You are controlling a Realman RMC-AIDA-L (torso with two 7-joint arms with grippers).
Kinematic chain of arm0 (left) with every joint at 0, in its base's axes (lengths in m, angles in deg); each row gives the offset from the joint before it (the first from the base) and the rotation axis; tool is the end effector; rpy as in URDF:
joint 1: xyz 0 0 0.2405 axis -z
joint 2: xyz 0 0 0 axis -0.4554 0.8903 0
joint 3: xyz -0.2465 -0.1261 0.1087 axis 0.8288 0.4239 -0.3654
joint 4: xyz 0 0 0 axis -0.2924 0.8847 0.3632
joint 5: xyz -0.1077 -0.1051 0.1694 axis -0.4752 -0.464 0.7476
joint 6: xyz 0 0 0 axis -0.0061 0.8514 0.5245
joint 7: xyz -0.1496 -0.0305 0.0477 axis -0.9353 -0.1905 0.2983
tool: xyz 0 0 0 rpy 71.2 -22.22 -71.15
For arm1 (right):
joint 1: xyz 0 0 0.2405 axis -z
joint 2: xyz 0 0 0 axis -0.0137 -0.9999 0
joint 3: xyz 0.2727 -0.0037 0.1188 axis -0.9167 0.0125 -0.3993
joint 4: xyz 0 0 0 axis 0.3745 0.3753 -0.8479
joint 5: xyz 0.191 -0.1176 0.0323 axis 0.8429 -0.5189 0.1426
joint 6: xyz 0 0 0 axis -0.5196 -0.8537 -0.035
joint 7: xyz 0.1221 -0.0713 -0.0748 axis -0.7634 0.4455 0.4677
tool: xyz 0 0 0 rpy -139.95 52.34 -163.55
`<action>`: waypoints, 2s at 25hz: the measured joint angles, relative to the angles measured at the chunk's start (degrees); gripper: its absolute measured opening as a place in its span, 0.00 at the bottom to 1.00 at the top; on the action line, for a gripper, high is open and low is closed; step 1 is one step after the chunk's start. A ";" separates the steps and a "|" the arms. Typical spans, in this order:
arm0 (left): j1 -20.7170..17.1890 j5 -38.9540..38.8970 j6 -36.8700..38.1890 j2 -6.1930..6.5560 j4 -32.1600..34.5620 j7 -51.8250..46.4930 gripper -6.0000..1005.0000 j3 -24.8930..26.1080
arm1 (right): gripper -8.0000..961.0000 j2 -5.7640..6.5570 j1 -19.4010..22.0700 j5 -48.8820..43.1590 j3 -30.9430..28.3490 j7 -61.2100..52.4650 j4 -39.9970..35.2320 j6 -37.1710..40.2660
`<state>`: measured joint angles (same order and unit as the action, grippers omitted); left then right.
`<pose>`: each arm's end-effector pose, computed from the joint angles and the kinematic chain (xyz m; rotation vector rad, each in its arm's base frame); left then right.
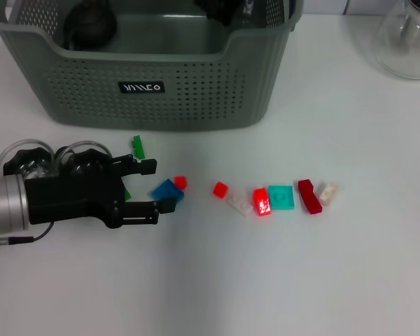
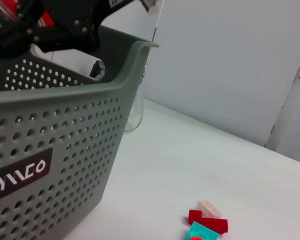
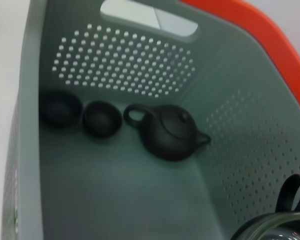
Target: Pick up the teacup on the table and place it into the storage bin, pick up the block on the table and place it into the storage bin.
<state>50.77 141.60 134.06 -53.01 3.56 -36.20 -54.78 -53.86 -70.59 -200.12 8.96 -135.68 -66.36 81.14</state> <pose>-0.3404 0.3028 -0.0595 -2.7340 -0.6919 -0.7063 0.0594 0.5319 -0.1164 -2.5958 -0.1907 -0.2481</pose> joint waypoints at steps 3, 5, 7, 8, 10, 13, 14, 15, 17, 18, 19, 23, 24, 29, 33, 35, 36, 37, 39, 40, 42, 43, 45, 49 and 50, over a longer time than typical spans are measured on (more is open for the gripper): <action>-0.11 0.01 0.00 -0.04 0.00 0.00 0.86 0.00 | 0.07 0.00 0.10 -0.03 0.44 0.04 0.87 -0.66; -0.15 0.01 0.00 -0.05 0.00 0.00 0.86 0.00 | 0.07 0.00 0.13 -0.04 0.47 0.04 1.06 -0.72; -0.16 0.01 -0.01 -0.06 -0.06 0.00 0.86 0.00 | 0.07 0.00 0.17 -0.06 0.48 0.00 1.08 -0.72; -0.16 0.01 -0.01 -0.06 -0.14 0.00 0.86 0.00 | 0.07 0.00 0.22 -0.06 0.49 0.00 1.09 -0.71; -0.16 0.01 0.00 -0.07 -0.24 0.00 0.86 0.00 | 0.07 0.00 0.36 -0.08 0.50 -0.01 1.11 -0.65; -0.15 0.01 0.00 -0.07 -0.26 0.00 0.86 0.00 | 0.07 0.00 0.62 -0.08 0.52 -0.28 1.13 -0.67; -0.15 0.02 0.00 -0.07 -0.26 0.00 0.86 0.00 | 0.07 0.00 0.70 -0.08 0.53 -0.43 1.14 -0.66; -0.14 0.04 0.00 -0.07 -0.26 0.00 0.86 0.00 | 0.07 0.00 0.73 -0.08 0.53 -0.61 1.13 -0.62; -0.13 0.08 0.00 -0.07 -0.29 0.00 0.86 0.00 | 0.07 0.05 0.83 -0.08 0.54 -1.64 1.01 -0.38; -0.13 0.09 0.00 -0.07 -0.33 0.00 0.86 0.00 | 0.07 0.11 0.88 -0.08 0.50 -2.09 0.89 -0.29; -0.13 0.10 0.00 -0.07 -0.38 0.00 0.86 0.00 | 0.07 0.15 0.93 -0.08 0.44 -2.40 0.80 -0.21; -0.09 0.24 0.00 -0.06 -0.53 0.00 0.86 0.00 | 0.07 0.26 1.39 -0.08 0.31 -3.15 0.27 -0.14; -0.07 0.28 0.00 -0.06 -0.53 0.00 0.86 0.00 | 0.11 0.26 1.53 -0.08 0.34 -3.28 0.11 -0.14; -0.17 0.26 0.01 -0.05 -0.53 0.00 0.86 0.00 | 0.35 0.22 2.57 -0.09 0.24 -4.93 -2.70 0.28; -0.23 0.19 0.22 0.13 -0.58 0.00 0.86 0.00 | 0.57 0.10 6.08 -0.14 0.26 -6.86 -11.33 2.99; -0.28 0.17 0.39 0.23 -0.60 -0.01 0.86 0.01 | 0.61 0.10 8.56 -0.16 0.20 -8.68 -17.45 4.44; -0.30 0.16 0.47 0.28 -0.61 -0.03 0.86 0.00 | 0.64 0.09 10.52 0.05 0.14 -9.92 -21.89 5.68; -0.30 0.15 0.54 0.36 -0.61 -0.07 0.86 0.00 | 0.66 0.10 11.93 0.26 0.06 -10.79 -25.53 6.70; -0.30 0.13 0.76 0.49 -0.58 -0.15 0.86 0.02 | 0.70 0.09 16.17 2.38 -0.07 -12.26 -35.06 9.43; -0.31 0.12 0.94 0.55 -0.51 -0.19 0.86 0.07 | 0.73 0.10 18.55 3.95 -0.11 -12.72 -39.76 10.86; -0.35 0.11 1.39 0.72 -0.30 -0.27 0.86 0.36 | 0.77 0.13 23.36 8.29 -0.26 -12.98 -48.56 13.54; -0.37 0.11 2.00 0.91 -0.24 -0.28 0.86 0.91 | 0.81 0.18 25.76 11.04 -0.42 -12.86 -52.85 14.89; -0.46 0.25 3.46 1.40 0.01 -0.22 0.86 2.47 | 0.88 0.32 30.74 17.01 -0.99 -12.14 -59.78 17.54; -1.49 0.40 7.39 2.49 2.16 -0.25 0.86 7.42 | 0.96 0.41 40.20 32.05 -3.43 -6.64 -65.62 28.20; -1.90 0.41 8.36 2.85 3.07 -0.41 0.86 9.01 | 0.96 0.36 42.56 36.22 -4.38 -4.58 -65.47 31.97</action>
<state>48.87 142.02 142.42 -50.16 6.63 -36.60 -45.77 -53.50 -28.03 -163.90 4.58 -140.26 -131.83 113.12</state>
